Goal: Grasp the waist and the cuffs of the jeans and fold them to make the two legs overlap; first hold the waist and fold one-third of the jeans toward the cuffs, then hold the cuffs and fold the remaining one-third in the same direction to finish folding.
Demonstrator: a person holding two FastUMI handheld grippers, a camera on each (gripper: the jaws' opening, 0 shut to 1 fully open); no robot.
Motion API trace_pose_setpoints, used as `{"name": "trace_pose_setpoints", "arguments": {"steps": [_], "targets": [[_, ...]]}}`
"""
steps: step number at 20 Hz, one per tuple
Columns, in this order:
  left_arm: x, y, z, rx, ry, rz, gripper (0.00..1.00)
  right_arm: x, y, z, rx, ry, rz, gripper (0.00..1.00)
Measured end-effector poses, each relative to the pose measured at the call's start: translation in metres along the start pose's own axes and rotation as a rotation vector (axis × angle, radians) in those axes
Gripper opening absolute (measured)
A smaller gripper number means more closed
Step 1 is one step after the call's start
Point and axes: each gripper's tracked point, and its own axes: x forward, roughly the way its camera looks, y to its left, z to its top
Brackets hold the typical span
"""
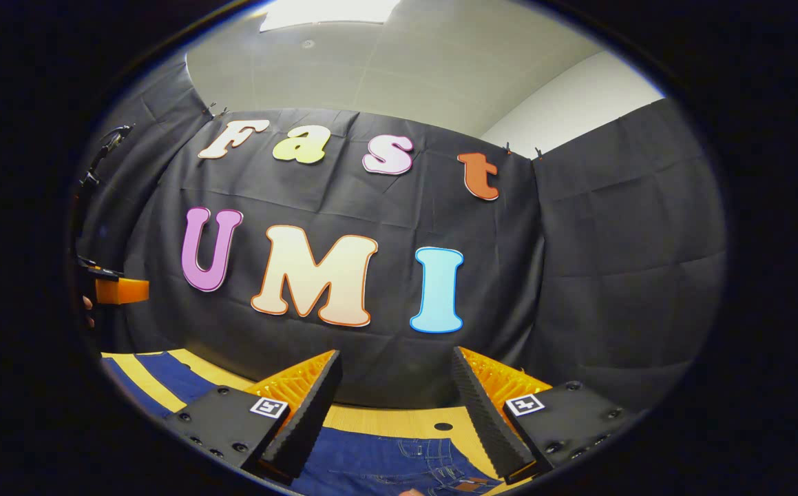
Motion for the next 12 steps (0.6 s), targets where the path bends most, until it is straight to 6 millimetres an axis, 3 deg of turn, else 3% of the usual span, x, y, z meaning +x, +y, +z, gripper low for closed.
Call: {"name": "trace_pose_setpoints", "arguments": {"steps": [4,7,10,12], "targets": [[0.0,-0.007,0.0,-0.002,-0.005,-0.021,0.96,-0.002,-0.007,-0.018,-0.047,0.032,0.0,1.0],[-0.004,0.009,-0.005,-0.013,0.005,0.023,0.96,-0.007,-0.027,-0.05,-0.134,0.088,-0.006,1.0],[-0.012,0.035,-0.005,0.003,0.005,0.087,0.96,-0.017,-0.053,-0.091,-0.326,0.154,0.01,0.99],[-0.019,0.049,-0.005,0.011,0.005,0.128,0.96,-0.025,-0.058,-0.116,-0.479,0.182,0.066,0.99]]}}
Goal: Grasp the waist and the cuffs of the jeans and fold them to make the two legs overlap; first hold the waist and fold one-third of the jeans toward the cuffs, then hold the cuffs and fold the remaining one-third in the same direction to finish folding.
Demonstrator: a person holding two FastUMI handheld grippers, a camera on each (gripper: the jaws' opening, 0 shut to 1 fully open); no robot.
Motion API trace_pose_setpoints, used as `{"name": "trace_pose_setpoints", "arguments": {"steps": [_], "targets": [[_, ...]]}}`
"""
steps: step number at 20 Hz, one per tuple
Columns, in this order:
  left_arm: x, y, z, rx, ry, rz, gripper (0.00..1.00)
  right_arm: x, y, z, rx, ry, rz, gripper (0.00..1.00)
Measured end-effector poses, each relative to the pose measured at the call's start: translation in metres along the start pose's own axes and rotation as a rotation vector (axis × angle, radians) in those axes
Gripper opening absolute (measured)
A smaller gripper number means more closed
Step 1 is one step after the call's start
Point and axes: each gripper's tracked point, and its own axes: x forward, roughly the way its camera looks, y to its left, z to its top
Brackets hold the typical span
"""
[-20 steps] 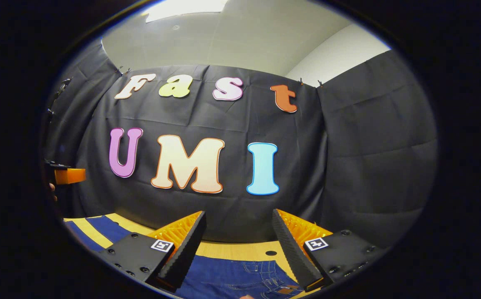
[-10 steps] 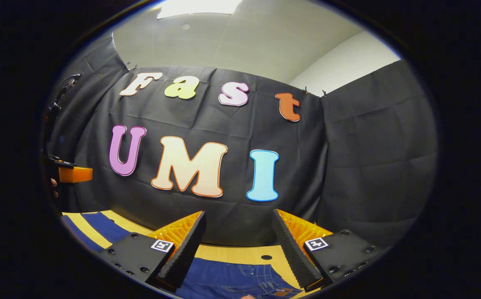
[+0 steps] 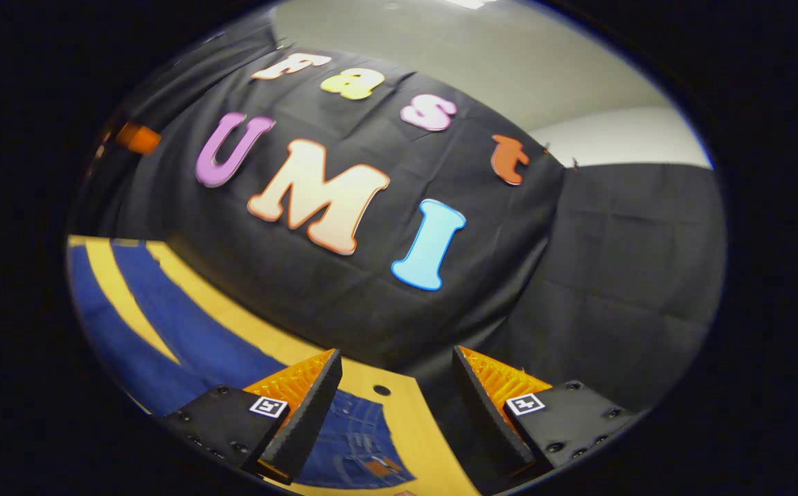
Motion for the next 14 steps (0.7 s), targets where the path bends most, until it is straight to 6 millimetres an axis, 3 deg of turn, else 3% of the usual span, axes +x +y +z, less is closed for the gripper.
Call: {"name": "trace_pose_setpoints", "arguments": {"steps": [3,7,9,14], "targets": [[-0.007,0.016,-0.003,0.017,0.007,0.048,0.96,-0.012,0.027,-0.025,-0.209,-0.003,0.104,0.99],[-0.016,0.027,-0.007,0.054,0.019,0.085,0.96,-0.031,0.065,-0.066,-0.332,0.025,0.26,0.99],[-0.021,0.029,-0.011,0.066,0.027,0.092,0.96,-0.035,0.072,-0.09,-0.329,0.069,0.306,0.99],[-0.036,0.051,-0.031,0.163,0.081,0.135,0.96,-0.042,0.077,-0.118,-0.371,0.11,0.354,0.99]]}}
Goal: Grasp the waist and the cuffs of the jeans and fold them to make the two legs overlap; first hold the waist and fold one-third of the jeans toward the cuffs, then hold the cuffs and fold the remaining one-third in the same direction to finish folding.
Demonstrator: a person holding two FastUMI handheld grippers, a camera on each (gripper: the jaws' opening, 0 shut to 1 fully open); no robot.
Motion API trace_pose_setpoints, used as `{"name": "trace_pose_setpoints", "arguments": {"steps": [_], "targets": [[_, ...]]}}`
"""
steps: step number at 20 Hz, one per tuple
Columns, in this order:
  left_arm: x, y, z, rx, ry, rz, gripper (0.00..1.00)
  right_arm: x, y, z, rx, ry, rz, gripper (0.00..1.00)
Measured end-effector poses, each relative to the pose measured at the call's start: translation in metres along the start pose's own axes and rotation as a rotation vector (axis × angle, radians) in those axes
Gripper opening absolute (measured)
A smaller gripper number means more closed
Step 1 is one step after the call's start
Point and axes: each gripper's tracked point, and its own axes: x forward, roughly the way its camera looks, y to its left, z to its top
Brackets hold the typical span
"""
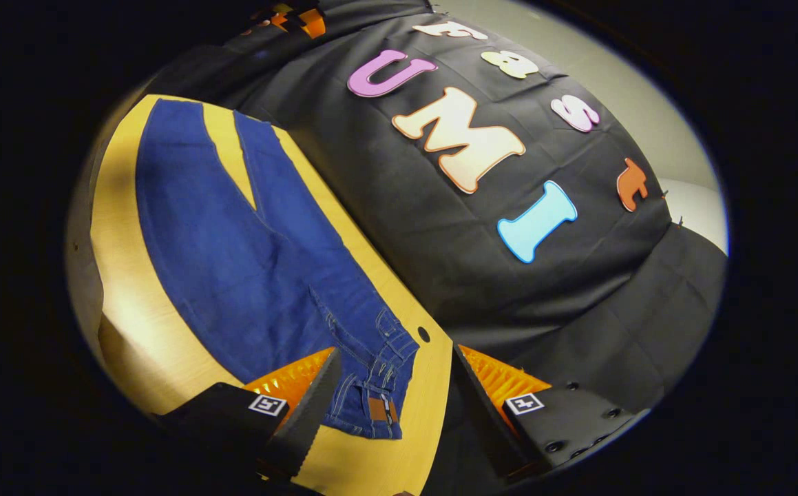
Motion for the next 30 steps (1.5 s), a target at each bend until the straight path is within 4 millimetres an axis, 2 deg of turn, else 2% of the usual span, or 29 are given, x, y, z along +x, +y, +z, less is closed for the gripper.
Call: {"name": "trace_pose_setpoints", "arguments": {"steps": [6,9,13,14,18,19,22,23,24,27,28,29,30], "targets": [[-0.017,0.039,-0.027,0.142,0.067,0.07,0.93,-0.002,0.05,-0.06,-0.223,0.077,0.211,0.99],[-0.025,0.049,-0.04,0.172,0.101,0.093,0.95,0.003,0.065,-0.069,-0.296,0.07,0.264,0.99],[-0.031,0.061,-0.057,0.259,0.139,0.103,0.9,0.011,0.084,-0.091,-0.452,0.074,0.349,0.99],[-0.036,0.064,-0.06,0.278,0.152,0.103,0.95,0.017,0.085,-0.096,-0.496,0.066,0.348,1.0],[-0.045,0.075,-0.082,0.339,0.214,0.104,0.95,0.032,0.088,-0.102,-0.649,0.039,0.305,0.89],[-0.047,0.077,-0.087,0.352,0.226,0.103,0.95,0.039,0.088,-0.095,-0.671,0.018,0.284,0.84],[-0.054,0.081,-0.106,0.35,0.273,0.1,0.95,0.054,0.083,-0.095,-0.662,0.012,0.257,0.8],[-0.057,0.083,-0.114,0.354,0.29,0.1,0.95,0.058,0.085,-0.094,-0.659,0.014,0.259,0.83],[-0.059,0.085,-0.122,0.367,0.306,0.097,0.95,0.063,0.087,-0.097,-0.663,0.02,0.26,0.82],[-0.063,0.092,-0.149,0.445,0.368,0.075,0.95,0.066,0.096,-0.105,-0.679,0.037,0.262,0.47],[-0.074,0.096,-0.161,0.48,0.389,0.064,0.95,0.066,0.096,-0.106,-0.675,0.049,0.259,0.36],[-0.084,0.099,-0.173,0.514,0.413,0.05,0.95,0.067,0.099,-0.109,-0.652,0.072,0.271,0.33],[-0.093,0.103,-0.185,0.547,0.435,0.034,0.94,0.067,0.098,-0.111,-0.624,0.09,0.281,0.39]]}}
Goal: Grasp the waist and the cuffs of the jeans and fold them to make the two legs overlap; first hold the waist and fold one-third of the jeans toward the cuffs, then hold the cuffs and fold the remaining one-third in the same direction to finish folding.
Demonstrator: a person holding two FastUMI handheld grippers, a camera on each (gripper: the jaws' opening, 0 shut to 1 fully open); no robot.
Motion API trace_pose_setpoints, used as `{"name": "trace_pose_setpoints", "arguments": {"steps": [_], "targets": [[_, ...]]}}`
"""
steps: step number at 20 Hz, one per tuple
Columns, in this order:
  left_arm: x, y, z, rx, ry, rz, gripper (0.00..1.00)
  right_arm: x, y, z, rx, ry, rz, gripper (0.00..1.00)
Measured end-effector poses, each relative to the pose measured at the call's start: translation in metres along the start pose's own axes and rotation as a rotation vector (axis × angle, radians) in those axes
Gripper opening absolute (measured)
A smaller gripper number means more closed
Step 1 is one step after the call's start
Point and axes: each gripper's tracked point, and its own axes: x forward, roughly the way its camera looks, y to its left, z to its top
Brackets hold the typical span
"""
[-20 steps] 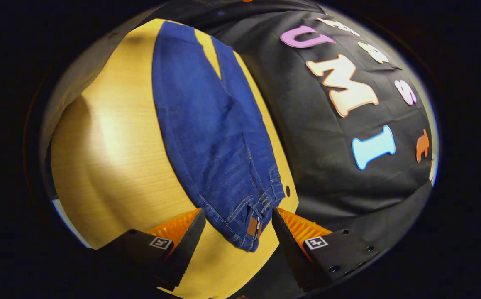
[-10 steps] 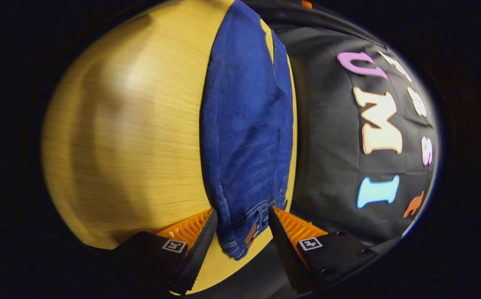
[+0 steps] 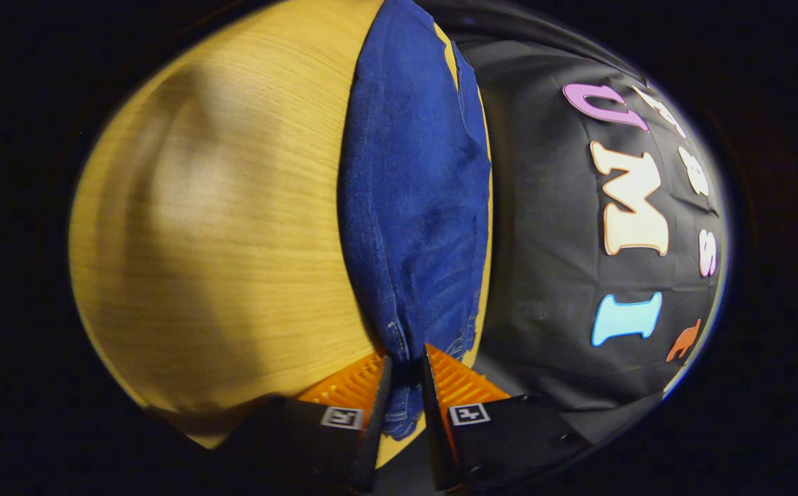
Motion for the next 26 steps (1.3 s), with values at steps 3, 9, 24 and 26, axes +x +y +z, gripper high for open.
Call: {"name": "trace_pose_setpoints", "arguments": {"steps": [3,9,24,26], "targets": [[0.005,-0.012,-0.029,0.119,0.052,-0.044,1.0,-0.002,-0.007,0.002,0.053,0.017,-0.018,0.08],[0.029,-0.013,-0.082,0.419,0.13,-0.129,0.69,-0.003,-0.002,0.003,0.096,0.053,0.016,0.02],[0.086,-0.017,-0.123,1.01,0.054,-0.283,0.62,-0.005,-0.003,0.007,0.042,0.134,0.01,0.04],[0.095,-0.018,-0.12,1.061,0.003,-0.299,0.61,-0.004,-0.003,0.008,0.023,0.138,0.008,0.04]]}}
